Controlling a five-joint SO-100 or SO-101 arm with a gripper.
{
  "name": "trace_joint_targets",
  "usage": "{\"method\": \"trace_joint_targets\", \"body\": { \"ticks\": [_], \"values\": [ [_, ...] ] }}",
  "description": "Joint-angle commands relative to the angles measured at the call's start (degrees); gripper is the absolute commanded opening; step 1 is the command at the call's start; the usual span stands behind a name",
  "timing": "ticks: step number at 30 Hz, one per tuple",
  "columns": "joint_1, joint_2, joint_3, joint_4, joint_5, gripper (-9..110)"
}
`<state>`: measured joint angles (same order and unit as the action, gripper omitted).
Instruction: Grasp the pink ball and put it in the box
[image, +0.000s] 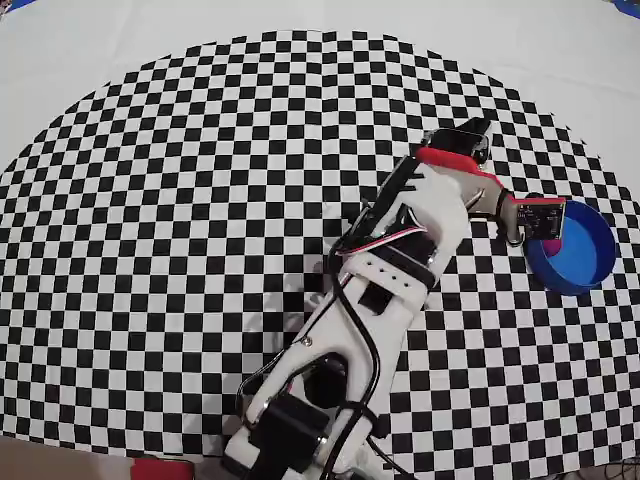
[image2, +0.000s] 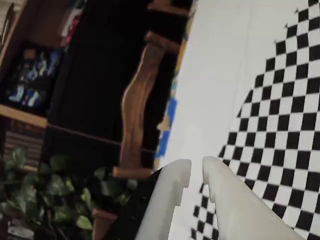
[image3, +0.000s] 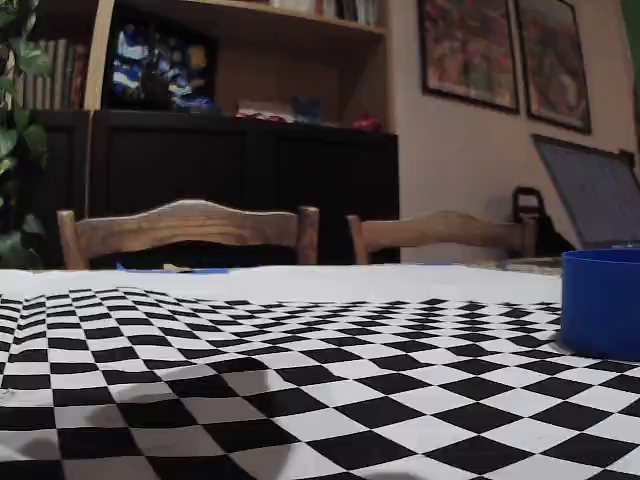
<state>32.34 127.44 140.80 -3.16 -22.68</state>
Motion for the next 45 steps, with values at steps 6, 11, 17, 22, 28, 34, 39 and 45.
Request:
{"method": "trace_joint_targets", "body": {
  "ticks": [6,11,17,22,28,34,39,45],
  "values": [
    [-8.3,18.3,13.6,1.1,5.7,0],
    [-13.6,27.1,18.1,9.0,9.3,0],
    [-18.5,39.0,25.6,15.5,10.1,0],
    [-20.7,46.5,29.5,20.9,10.3,0],
    [-24.4,53.3,31.8,27.9,11.6,0],
    [-26.3,57.9,34.3,33.3,11.9,0],
    [-27.3,58.8,36.7,36.0,12.4,0],
    [-30.1,58.8,37.3,40.3,14.5,0]
  ]
}}
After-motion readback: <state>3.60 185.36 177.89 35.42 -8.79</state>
